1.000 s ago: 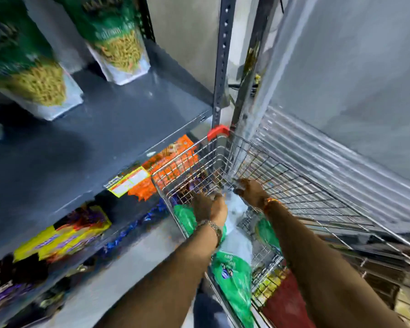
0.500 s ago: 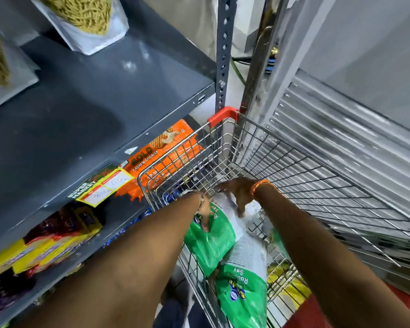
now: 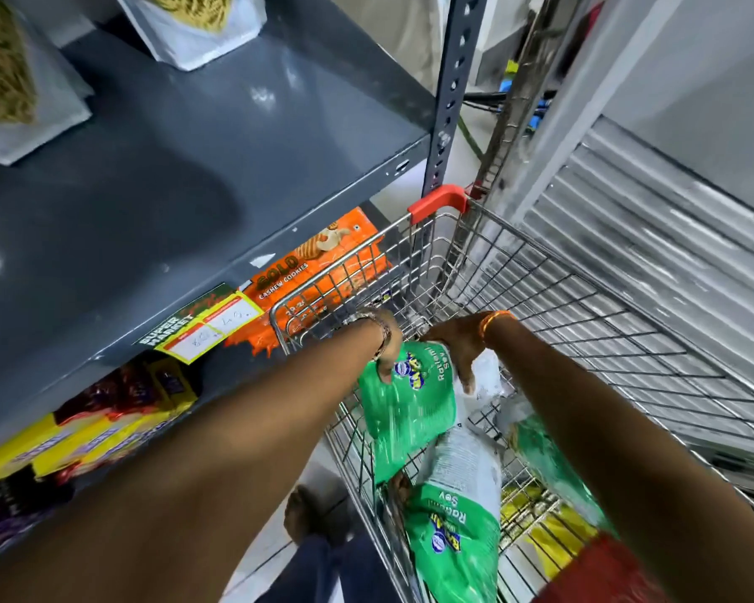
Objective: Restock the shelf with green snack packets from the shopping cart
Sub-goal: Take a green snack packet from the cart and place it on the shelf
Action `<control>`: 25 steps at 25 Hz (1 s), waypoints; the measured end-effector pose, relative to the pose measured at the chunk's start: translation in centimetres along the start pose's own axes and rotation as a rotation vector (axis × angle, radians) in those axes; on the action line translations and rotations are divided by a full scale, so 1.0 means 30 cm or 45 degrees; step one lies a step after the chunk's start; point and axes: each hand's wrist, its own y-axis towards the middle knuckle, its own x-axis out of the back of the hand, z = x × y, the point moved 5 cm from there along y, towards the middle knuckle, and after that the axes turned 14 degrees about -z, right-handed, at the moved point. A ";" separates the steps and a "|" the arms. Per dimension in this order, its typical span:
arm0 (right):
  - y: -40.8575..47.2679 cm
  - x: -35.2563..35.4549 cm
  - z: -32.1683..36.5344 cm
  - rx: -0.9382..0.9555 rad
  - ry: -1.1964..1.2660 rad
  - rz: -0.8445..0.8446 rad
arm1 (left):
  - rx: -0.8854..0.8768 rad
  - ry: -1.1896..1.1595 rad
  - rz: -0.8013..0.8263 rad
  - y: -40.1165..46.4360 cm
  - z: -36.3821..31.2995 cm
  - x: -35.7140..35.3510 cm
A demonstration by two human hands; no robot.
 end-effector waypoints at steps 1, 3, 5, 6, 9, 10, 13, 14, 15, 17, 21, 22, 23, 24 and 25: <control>0.066 -0.018 -0.051 0.102 0.036 -0.152 | -0.028 0.045 0.004 0.032 0.008 0.039; 0.254 -0.129 -0.293 0.269 0.104 -0.304 | -0.056 0.028 -0.040 0.044 -0.002 0.091; 0.194 -0.167 -0.306 0.374 0.338 -0.168 | -0.082 0.055 -0.222 0.024 0.003 0.167; 0.058 -0.117 -0.214 0.340 0.390 -0.076 | -0.067 -0.005 -0.263 0.007 0.002 0.198; -0.308 0.113 -0.016 0.331 0.598 -0.256 | -0.054 -0.293 -0.495 -0.078 0.018 0.319; -0.346 0.132 -0.021 0.362 0.689 -0.249 | -0.068 -0.353 -0.585 -0.108 0.036 0.353; -0.484 0.213 -0.002 0.398 0.849 -0.429 | -0.195 -0.581 -0.786 -0.221 0.092 0.420; -0.531 0.247 0.008 0.427 0.896 -0.484 | -0.245 -0.701 -0.796 -0.262 0.111 0.440; -0.584 0.282 0.029 0.450 0.953 -0.492 | -0.293 -0.887 -0.764 -0.305 0.130 0.457; -0.655 0.358 0.066 0.501 0.977 -0.531 | -0.380 -1.237 -0.690 -0.396 0.162 0.503; -0.783 0.534 0.171 0.639 1.083 -0.667 | -0.523 -1.604 -0.882 -0.537 0.229 0.627; -0.803 0.571 0.203 0.674 1.129 -0.671 | -0.523 -1.755 -0.964 -0.556 0.239 0.663; -0.816 0.609 0.241 0.721 1.153 -0.671 | -0.497 -1.916 -1.044 -0.565 0.251 0.695; -0.829 0.646 0.284 0.763 1.172 -0.689 | -0.456 -2.056 -1.124 -0.576 0.256 0.731; -0.845 0.684 0.330 0.806 1.193 -0.714 | -0.436 -2.173 -1.204 -0.580 0.262 0.768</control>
